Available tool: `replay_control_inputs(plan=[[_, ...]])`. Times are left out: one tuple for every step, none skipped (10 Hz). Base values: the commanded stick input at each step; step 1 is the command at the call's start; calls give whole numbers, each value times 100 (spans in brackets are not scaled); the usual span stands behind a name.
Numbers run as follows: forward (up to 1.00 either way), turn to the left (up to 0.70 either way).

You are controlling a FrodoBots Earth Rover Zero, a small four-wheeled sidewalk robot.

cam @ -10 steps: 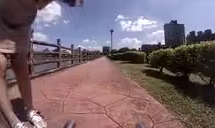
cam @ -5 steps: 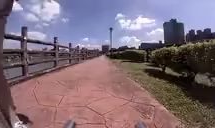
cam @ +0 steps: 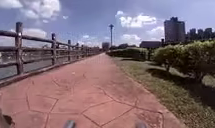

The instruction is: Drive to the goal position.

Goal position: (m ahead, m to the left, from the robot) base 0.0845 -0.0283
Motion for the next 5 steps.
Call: replay_control_inputs(plan=[[-70, 0], [-70, 0], [-70, 0], [-70, 0], [-70, 0]])
